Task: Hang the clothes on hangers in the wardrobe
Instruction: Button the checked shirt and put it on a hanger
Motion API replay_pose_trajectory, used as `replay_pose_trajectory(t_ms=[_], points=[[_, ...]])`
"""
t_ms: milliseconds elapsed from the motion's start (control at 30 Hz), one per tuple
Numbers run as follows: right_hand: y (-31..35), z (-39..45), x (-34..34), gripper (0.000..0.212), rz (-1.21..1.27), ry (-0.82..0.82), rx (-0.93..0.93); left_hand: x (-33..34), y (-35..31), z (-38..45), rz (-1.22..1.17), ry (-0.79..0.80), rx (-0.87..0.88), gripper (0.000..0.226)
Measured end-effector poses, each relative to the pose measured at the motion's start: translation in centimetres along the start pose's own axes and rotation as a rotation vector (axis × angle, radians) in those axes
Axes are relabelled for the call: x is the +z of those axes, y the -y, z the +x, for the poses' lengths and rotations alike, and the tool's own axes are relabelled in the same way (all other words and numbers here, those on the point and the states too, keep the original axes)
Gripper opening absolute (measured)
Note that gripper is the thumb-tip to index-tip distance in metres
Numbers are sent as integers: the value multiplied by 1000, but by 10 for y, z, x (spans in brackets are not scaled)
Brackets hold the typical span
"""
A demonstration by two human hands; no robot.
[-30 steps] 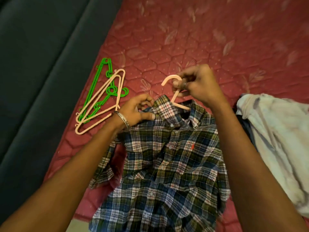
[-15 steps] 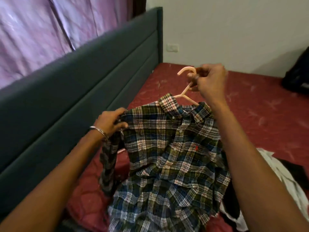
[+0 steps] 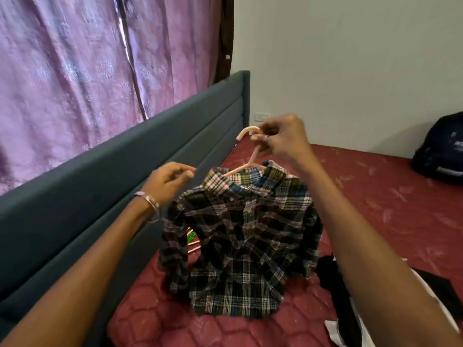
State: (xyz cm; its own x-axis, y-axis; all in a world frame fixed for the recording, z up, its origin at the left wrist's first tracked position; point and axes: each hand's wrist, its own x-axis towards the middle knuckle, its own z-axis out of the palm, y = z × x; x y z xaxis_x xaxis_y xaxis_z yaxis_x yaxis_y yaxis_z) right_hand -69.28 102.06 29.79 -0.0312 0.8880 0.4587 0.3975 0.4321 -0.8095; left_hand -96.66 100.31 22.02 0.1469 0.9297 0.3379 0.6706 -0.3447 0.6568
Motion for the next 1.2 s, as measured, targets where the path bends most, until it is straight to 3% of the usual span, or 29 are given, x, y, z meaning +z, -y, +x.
replay_pose_trajectory(t_ms=[33,100,233,300,367,500,600,667,733,800,933,1067,1133,1200], points=[[8,0,6,7,-7,15,-31,1,-10,4,93,105,1,27],[23,1,10,7,7,15,-50,2,-20,8,131,130,-50,25],[36,0,5,3,30,9,-43,1,-30,2,-222,-137,-152,19],[38,0,8,2,-22,6,-35,5,-40,1,-219,-321,-100,21],[39,5,13,4,-94,-16,-28,8,-55,-2,-218,-419,65,23],[53,13,1,8,-121,-82,-55,6,-52,-16,-78,-260,444,21],[61,10,-16,10,-30,-131,-97,-15,-36,-17,-85,-293,321,18],[63,7,-14,6,-48,-83,-80,-28,-34,-9,-39,-357,204,29],[65,3,-5,4,-64,-12,-73,-31,-48,-1,96,-211,241,56],[69,3,3,8,15,10,-73,-23,-65,8,161,-48,270,63],[76,2,9,16,129,28,-82,-2,-75,15,126,-140,254,22],[75,2,5,16,221,49,-65,3,-76,19,98,-305,233,20],[66,2,-5,23,325,136,-63,-3,-78,19,17,-284,217,17],[43,1,-24,40,272,203,-7,-11,-78,19,-35,-269,215,9]])
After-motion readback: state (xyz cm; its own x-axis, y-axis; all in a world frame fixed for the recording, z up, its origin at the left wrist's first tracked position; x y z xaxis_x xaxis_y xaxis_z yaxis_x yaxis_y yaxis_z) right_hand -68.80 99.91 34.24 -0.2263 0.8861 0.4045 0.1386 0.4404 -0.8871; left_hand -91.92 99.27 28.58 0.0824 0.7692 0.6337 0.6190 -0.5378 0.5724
